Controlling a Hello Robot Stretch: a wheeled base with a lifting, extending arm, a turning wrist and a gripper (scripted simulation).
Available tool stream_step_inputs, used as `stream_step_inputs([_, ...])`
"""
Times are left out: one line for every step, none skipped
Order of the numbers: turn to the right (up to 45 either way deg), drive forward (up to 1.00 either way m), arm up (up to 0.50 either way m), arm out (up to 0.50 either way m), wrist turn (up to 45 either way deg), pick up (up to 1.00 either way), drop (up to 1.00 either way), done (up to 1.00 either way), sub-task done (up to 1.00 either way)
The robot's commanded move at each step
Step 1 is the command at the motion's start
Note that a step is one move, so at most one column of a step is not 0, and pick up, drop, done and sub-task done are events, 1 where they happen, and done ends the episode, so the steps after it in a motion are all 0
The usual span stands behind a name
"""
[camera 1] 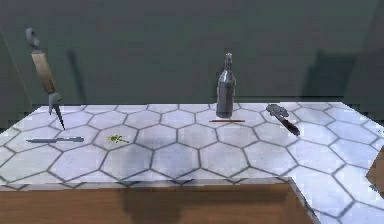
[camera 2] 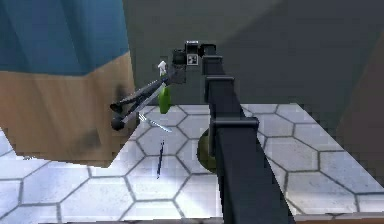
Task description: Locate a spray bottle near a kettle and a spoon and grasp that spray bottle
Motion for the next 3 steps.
stream_step_inputs([0.0,0.00,0.00,0.00,-18.0,0.00,0.00,0.00,0.00])
stream_step_inputs([0.0,0.00,0.00,-0.48,0.0,0.00,0.00,0.00,0.00])
stream_step_inputs([45.0,0.00,0.00,0.00,0.0,0.00,0.00,0.00,0.00])
